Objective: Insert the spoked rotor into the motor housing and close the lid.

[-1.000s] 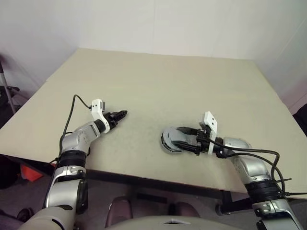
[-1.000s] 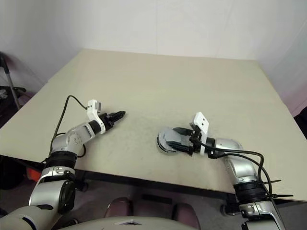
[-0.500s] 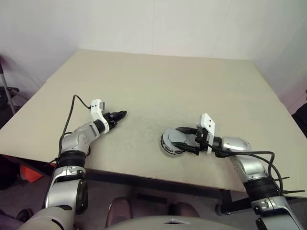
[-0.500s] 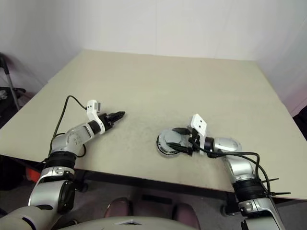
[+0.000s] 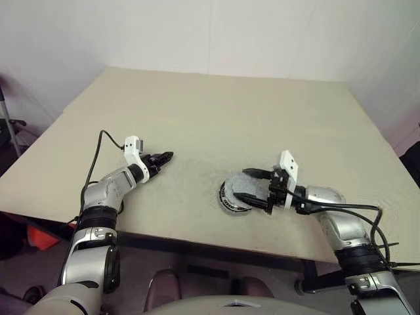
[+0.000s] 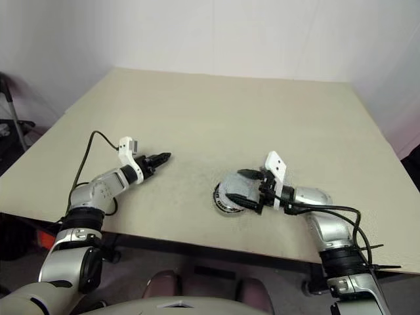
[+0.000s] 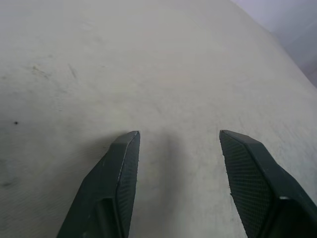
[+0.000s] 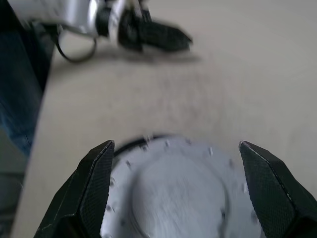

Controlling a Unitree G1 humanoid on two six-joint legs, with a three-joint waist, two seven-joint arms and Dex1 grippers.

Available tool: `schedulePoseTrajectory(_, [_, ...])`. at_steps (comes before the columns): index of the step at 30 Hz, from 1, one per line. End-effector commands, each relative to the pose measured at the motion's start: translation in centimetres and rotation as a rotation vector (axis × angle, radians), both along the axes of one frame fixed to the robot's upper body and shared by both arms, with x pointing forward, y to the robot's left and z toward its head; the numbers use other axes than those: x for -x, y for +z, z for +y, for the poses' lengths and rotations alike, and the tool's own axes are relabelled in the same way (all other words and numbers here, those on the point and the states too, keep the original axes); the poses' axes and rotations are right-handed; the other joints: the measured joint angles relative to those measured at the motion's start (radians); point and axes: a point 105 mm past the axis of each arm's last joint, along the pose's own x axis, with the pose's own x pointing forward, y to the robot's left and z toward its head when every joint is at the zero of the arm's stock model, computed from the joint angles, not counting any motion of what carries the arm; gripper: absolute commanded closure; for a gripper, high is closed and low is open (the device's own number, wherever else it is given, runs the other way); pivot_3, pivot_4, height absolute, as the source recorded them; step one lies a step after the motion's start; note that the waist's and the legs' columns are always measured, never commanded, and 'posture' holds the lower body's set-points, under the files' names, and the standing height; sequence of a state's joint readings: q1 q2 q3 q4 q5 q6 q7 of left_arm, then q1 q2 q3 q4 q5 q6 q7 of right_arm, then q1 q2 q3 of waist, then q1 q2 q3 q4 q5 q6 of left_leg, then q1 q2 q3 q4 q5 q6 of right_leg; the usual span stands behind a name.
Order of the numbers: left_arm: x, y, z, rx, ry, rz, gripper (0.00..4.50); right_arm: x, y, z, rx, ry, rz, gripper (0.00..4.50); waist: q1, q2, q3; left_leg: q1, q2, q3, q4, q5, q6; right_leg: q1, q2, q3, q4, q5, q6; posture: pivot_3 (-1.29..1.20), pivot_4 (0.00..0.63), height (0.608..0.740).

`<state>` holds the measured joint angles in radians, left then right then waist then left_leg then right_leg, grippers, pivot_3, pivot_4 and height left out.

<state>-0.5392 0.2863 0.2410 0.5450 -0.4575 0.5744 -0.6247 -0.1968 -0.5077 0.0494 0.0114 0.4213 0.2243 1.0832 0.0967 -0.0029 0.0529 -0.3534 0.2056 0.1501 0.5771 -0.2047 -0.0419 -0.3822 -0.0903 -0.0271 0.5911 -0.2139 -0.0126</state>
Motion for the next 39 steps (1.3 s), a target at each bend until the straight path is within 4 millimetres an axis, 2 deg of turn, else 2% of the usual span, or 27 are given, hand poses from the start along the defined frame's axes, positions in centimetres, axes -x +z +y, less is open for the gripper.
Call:
schedulePoseTrajectory(1, [-0.5,1.1,0.0,-0.005,0.000,-0.044,1.78,-0.1,3.5,-0.1,-0.079,0.001,-0.075,0.02,0.000,0.000,0.000,0.000,0.000,0.000,0.000,0.000,0.000,0.000,0.000,0.000,0.000,0.000,0.000,0.00,0.000,0.740])
schedulePoseTrajectory(4, [-0.6,1.1,-0.1,-0.004,-0.003,-0.043,1.78,-0.1,3.7,-0.2,-0.071,-0.002,-0.076,0.02,0.000,0.000,0.000,0.000,0.000,0.000,0.000,0.000,0.000,0.000,0.000,0.000,0.000,0.000,0.000,0.00,0.000,0.740])
schedulePoseTrajectory(8, [-0.7,1.1,-0.2,0.000,-0.005,-0.045,1.78,0.5,2.6,-0.8,-0.013,0.006,-0.035,0.02,0.002,0.000,0.000,0.000,0.000,0.000,0.000,0.000,0.000,0.000,0.000,0.000,0.000,0.000,0.000,0.00,0.000,0.740])
schedulePoseTrajectory(14, [-0.6,1.1,-0.3,-0.001,-0.017,-0.044,1.78,5.0,0.6,-2.1,0.192,0.167,0.019,0.02,0.008,0.001,0.001,-0.001,0.000,0.000,-0.001,0.000,0.000,0.000,0.000,0.000,-0.002,0.000,0.000,0.00,0.000,0.740])
schedulePoseTrajectory(17, [-0.6,1.0,-0.4,0.000,-0.023,-0.042,1.78,6.8,0.5,-3.0,0.243,0.217,0.041,0.60,0.008,0.001,0.001,-0.001,0.000,0.000,-0.001,0.000,0.000,0.000,0.000,0.000,-0.002,0.000,0.000,0.00,0.000,0.740])
schedulePoseTrajectory(20, [-0.6,0.8,-0.7,0.000,-0.029,-0.038,1.78,7.8,0.8,-3.4,0.223,0.246,0.074,1.68,0.006,0.001,0.001,0.001,0.000,0.000,-0.001,0.000,0.000,0.001,0.000,0.001,-0.002,0.000,0.001,0.00,0.000,0.740])
schedulePoseTrajectory(23, [-0.7,0.7,-1.0,0.000,-0.034,-0.036,1.78,8.1,0.2,-3.7,0.222,0.259,0.100,2.73,0.007,0.001,0.001,0.002,0.000,0.000,-0.001,0.000,0.000,0.003,-0.001,0.001,-0.002,0.000,0.001,0.00,0.000,0.740])
schedulePoseTrajectory(28, [-0.8,0.8,-0.9,-0.005,-0.037,-0.036,1.78,7.7,-1.6,-2.5,0.187,0.282,0.119,4.47,0.006,0.001,0.000,0.002,0.000,0.000,-0.001,0.000,0.000,0.002,-0.001,0.000,-0.002,0.000,0.001,0.00,0.000,0.740])
schedulePoseTrajectory(34, [-0.7,0.9,-0.3,-0.014,-0.030,-0.038,1.78,6.6,-4.7,-0.9,0.202,0.268,0.134,4.47,0.003,0.001,0.000,0.000,0.000,0.000,0.000,0.000,0.000,0.001,-0.001,0.000,-0.001,0.000,0.000,0.00,0.000,0.740])
schedulePoseTrajectory(39, [-0.7,1.0,0.2,-0.020,-0.018,-0.038,1.78,5.5,-5.1,0.4,0.181,0.251,0.124,4.47,0.000,0.001,0.000,0.000,0.000,0.000,0.000,0.000,0.000,0.001,-0.001,0.000,-0.001,0.000,0.000,0.00,0.000,0.740])
